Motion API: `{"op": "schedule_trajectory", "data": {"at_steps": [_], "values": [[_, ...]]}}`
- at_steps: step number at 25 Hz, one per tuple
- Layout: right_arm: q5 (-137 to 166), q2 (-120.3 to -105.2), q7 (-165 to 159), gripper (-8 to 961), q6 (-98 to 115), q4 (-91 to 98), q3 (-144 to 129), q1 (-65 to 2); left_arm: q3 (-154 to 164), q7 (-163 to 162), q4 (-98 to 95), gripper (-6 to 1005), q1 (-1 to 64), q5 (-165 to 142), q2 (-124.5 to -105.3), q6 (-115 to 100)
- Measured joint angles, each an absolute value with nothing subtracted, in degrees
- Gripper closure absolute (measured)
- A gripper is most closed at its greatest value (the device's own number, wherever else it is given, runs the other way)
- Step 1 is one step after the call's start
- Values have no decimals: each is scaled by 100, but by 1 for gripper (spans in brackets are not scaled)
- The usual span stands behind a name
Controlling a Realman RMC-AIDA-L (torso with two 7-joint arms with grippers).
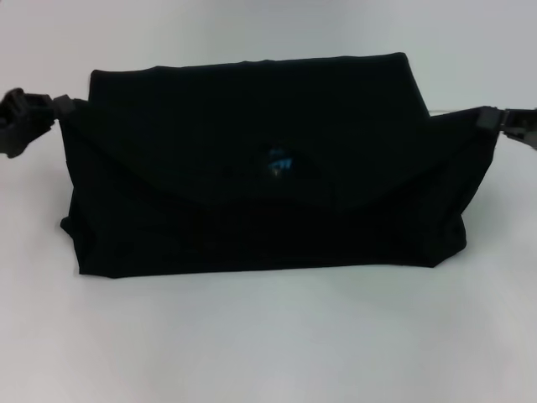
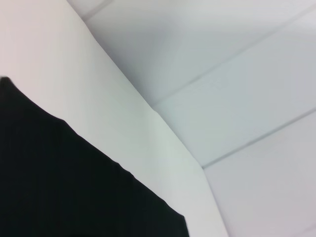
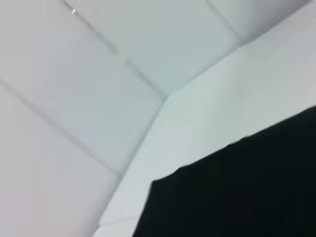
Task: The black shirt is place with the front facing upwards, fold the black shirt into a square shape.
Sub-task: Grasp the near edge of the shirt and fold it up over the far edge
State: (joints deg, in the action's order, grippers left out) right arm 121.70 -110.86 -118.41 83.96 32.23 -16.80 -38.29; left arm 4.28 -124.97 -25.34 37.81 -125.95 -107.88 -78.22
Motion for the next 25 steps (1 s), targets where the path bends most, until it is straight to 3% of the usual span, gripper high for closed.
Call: {"op": "schedule_trajectory", "data": {"at_steps": [3,7,16,25], "values": [[12108,-11297,-11498,889,7762,3158,-1702,-3912,447,-12192,-2502,988,3781,-12490,-11010,-7348],[12105,-11451,-11106,886,6986,3053,-1776,-4047,445,-11902,-2496,988,3849,-12428,-11198,-6831],[12075,-11447,-10898,881,6376,3029,-1984,-4296,470,-11512,-2496,987,4029,-12041,-11207,-6391],[12074,-11674,-10149,876,5174,2710,-2168,-4422,548,-10880,-2496,987,4343,-11973,-11596,-5478]]}}
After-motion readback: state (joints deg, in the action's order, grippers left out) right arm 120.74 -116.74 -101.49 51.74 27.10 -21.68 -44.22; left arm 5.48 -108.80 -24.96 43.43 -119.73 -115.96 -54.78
